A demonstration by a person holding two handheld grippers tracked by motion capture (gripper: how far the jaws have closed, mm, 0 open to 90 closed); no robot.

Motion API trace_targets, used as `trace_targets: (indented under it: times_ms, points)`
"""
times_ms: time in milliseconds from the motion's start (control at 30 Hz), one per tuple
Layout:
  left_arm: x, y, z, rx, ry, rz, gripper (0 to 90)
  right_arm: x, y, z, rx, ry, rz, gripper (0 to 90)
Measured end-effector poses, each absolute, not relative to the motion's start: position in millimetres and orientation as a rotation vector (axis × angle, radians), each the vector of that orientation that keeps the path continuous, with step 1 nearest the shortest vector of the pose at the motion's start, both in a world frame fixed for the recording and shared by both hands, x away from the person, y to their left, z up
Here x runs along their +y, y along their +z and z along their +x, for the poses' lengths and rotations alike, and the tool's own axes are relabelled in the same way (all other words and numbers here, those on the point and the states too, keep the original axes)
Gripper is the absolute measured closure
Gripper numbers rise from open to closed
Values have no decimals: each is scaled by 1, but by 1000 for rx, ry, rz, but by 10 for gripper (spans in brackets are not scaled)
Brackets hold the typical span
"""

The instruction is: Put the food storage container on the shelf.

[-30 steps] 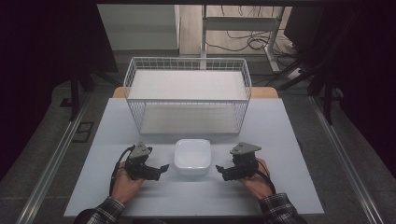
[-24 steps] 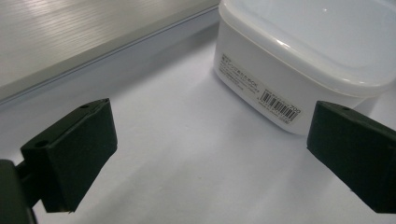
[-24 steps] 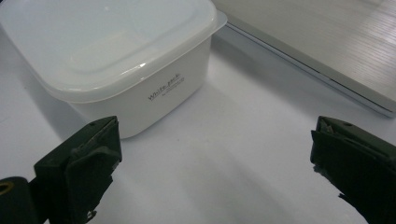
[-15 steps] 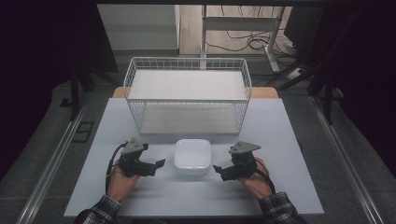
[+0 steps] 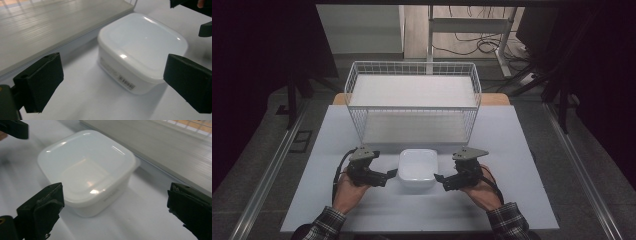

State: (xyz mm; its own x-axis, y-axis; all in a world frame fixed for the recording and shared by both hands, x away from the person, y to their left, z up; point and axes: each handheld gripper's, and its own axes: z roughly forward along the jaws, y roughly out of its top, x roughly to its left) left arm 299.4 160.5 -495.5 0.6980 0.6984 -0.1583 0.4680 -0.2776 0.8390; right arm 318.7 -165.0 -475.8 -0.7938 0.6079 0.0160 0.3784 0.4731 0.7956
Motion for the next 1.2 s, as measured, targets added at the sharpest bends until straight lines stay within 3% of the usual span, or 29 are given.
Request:
trace_targets:
  times_ms: [367,900,933,1033,1167,1200]
  points:
    - [140,-498,307,875,233,1941,10,-148,-478,321,2496,1228,875,0]
    - [125,-510,326,885,162,1998,28,-134,-490,341,2553,1223,999,90]
    - [125,-511,324,878,121,1982,60,-136,-490,341,2573,1241,1009,136]
    - [125,-510,321,886,128,1986,89,-136,-490,340,2573,1244,1020,143]
    - [130,-507,314,915,118,1974,233,-137,-488,334,2560,1230,1032,187]
    - [133,-506,313,929,109,1969,233,-137,-487,332,2560,1225,1035,206]
